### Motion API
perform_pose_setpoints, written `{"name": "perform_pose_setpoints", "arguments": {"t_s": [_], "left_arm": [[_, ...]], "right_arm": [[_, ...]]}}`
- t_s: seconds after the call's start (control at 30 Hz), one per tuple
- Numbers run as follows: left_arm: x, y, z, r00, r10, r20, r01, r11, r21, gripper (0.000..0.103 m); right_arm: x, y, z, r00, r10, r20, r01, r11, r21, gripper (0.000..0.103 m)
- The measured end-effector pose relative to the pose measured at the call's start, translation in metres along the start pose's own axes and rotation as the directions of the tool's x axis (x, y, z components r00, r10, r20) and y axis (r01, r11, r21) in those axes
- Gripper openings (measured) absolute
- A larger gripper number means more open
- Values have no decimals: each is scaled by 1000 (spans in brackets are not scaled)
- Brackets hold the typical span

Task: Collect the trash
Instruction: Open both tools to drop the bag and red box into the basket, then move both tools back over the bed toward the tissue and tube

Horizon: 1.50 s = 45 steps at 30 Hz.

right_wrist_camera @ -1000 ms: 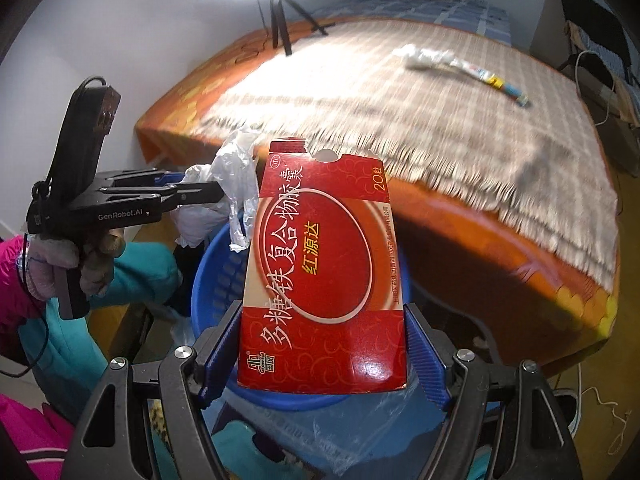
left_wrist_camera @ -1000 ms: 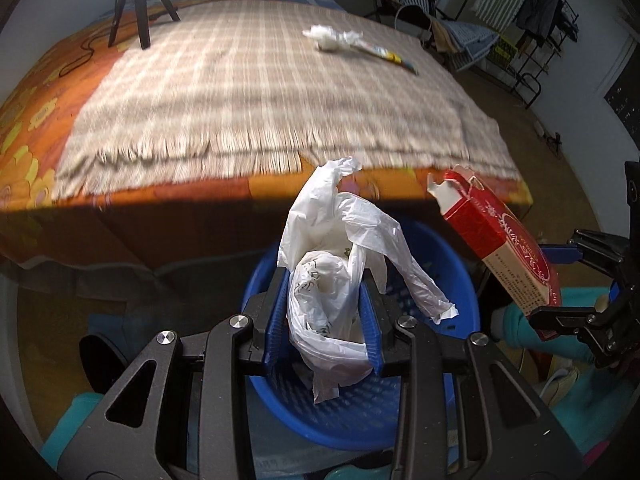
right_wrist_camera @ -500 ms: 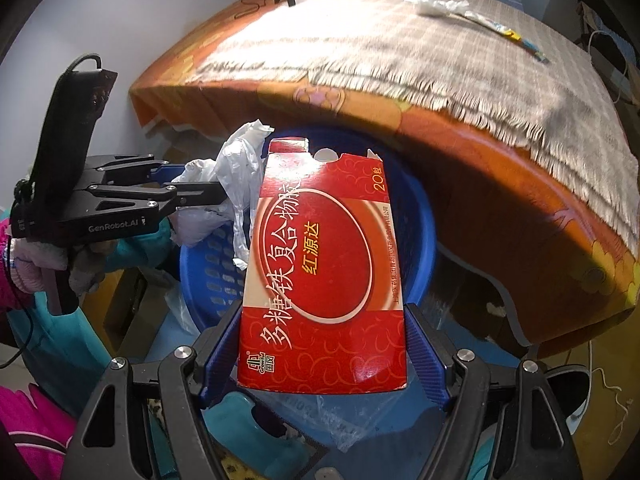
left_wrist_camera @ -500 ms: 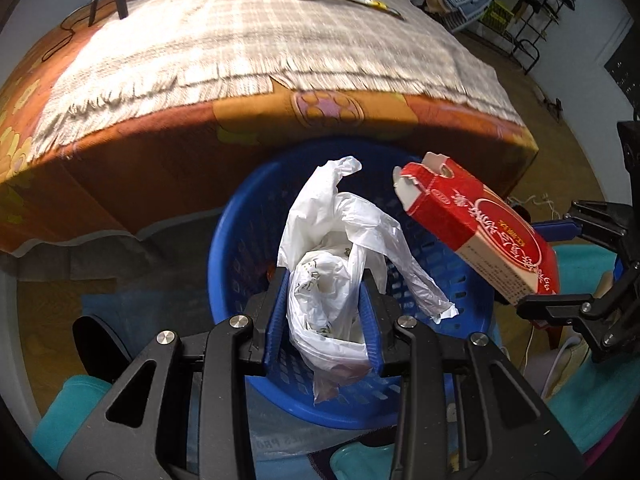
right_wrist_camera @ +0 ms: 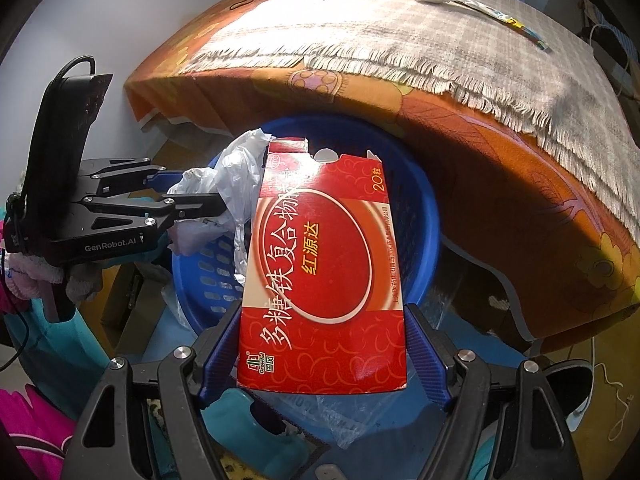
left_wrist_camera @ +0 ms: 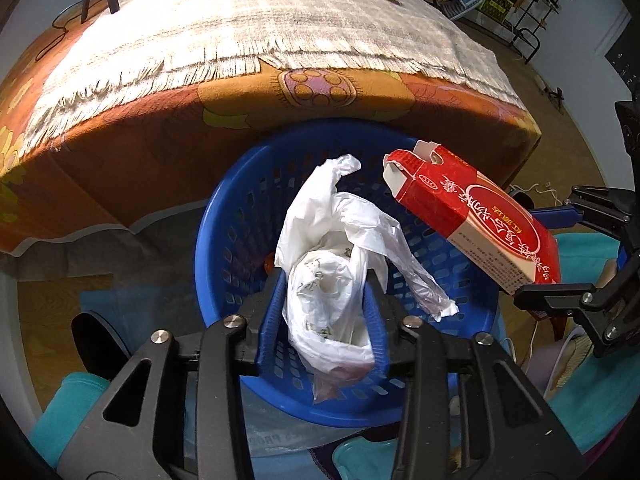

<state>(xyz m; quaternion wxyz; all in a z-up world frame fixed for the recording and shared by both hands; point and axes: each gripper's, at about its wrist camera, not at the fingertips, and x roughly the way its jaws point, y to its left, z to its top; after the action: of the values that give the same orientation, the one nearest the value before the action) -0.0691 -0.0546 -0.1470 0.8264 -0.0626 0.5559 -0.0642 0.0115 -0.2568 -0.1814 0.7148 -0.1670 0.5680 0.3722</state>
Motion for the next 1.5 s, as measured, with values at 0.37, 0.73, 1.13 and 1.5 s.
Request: {"name": "perform_pose_setpoints", "arguments": {"t_s": [0.37, 0.73, 1.13, 1.5], "left_arm": [[0, 1, 1, 1000, 14, 9, -14, 1000, 1, 55], [-2, 1, 1, 1000, 16, 14, -16, 1000, -3, 56], [-8, -3, 6, 999, 16, 35, -16, 1000, 1, 56], [-17, -5, 26, 998, -10, 57, 11, 1000, -18, 56]], "right_arm": [[-4, -7, 6, 999, -28, 23, 27, 999, 27, 80], [-8, -6, 8, 998, -35, 43, 34, 999, 32, 80], [-19, -8, 17, 994, -51, 96, 47, 998, 48, 82], [-49, -21, 36, 972, -89, 218, 74, 994, 76, 82]]}}
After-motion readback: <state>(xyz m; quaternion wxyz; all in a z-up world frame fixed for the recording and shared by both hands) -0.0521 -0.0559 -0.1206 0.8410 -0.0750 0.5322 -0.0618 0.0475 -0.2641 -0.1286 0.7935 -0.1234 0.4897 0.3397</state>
